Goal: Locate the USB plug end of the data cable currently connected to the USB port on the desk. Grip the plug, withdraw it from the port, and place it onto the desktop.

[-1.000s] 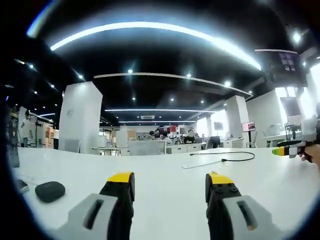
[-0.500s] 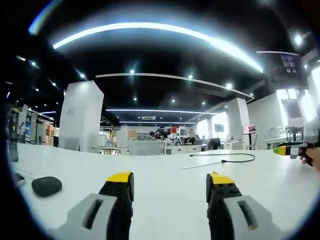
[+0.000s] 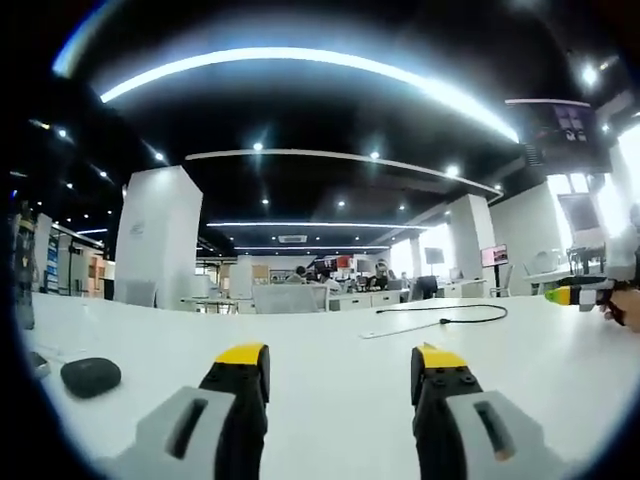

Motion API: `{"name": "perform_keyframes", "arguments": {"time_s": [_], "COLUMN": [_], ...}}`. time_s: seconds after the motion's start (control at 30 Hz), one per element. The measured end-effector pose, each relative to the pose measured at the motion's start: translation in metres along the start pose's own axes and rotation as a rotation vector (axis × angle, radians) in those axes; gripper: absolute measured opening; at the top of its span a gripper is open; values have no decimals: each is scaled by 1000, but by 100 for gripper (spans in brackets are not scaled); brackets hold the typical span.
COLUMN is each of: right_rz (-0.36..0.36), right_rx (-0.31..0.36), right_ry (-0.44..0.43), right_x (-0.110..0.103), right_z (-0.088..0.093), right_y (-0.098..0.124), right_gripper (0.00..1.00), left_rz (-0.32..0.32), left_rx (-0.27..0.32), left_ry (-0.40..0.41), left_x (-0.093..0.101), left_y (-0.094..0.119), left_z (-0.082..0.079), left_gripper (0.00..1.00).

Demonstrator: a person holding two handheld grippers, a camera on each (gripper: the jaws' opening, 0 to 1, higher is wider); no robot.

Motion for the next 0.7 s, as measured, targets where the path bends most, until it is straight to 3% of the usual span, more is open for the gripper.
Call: {"name": "perform_keyframes", "arguments": {"time_s": [0.27,0.7], "right_rz": [30,41], "right_rx": [48,70], "right_ry": [60,34], "right_x": [-1,3], "right_z": [-9,-10], "right_y": [5,6], "right_gripper": [62,58], "left_rz": [5,18], "left_rx": [34,38], "left_ry": [-37,-95], "left_x": [0,6], "left_y": [2,0], "left_z": [-6,-6], "left_gripper": [57,56]}}
Point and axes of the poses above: the point that each gripper's makers call its tool centre point, and the gripper's own axes: y roughly backward along the fingers, x roughly to its right, z roughly out of its underside, the point moved 3 cm from there along y, roughly backward along the fingers, and after that the axes turned 1 degree about z, right-handed, at the moved point
